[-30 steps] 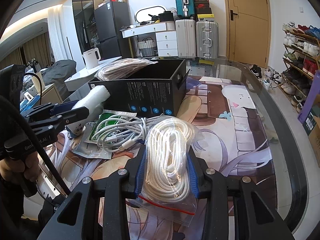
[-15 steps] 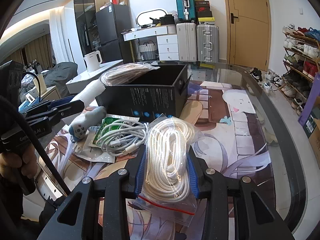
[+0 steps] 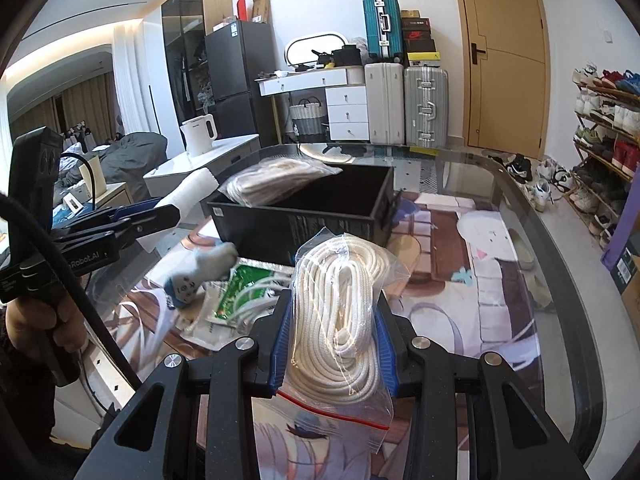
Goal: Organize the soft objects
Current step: 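Carry the foam block with the left tool while the right tool carries the rope bag to the box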
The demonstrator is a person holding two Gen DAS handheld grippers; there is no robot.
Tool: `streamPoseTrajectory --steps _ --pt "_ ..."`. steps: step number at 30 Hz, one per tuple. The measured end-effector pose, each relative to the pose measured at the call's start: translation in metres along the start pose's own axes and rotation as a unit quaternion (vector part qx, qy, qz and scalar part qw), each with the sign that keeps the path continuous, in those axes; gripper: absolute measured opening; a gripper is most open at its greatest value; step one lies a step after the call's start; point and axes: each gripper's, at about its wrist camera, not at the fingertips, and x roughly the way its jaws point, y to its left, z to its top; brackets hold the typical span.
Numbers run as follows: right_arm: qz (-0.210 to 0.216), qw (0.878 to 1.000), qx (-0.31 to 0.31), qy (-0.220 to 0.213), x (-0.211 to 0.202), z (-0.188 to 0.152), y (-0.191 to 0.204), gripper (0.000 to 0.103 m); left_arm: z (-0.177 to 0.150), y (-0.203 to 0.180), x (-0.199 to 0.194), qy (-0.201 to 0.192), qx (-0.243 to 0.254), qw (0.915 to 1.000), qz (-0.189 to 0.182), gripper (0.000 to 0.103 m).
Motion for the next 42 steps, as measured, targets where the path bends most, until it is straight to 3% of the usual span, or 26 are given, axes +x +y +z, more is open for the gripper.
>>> streamPoseTrajectory --steps 19,42 --pt "0.025 0.999 -0.035 -0.031 0.002 0.060 0.016 0.037 0.028 0.000 0.008 -0.008 0.017 0.9998 -0.001 0.037" --pt "0.021 0.998 -0.055 -0.014 0.046 0.093 0.010 0.037 0.052 0.012 0.050 -0.004 0.023 0.9997 -0.010 0.037"
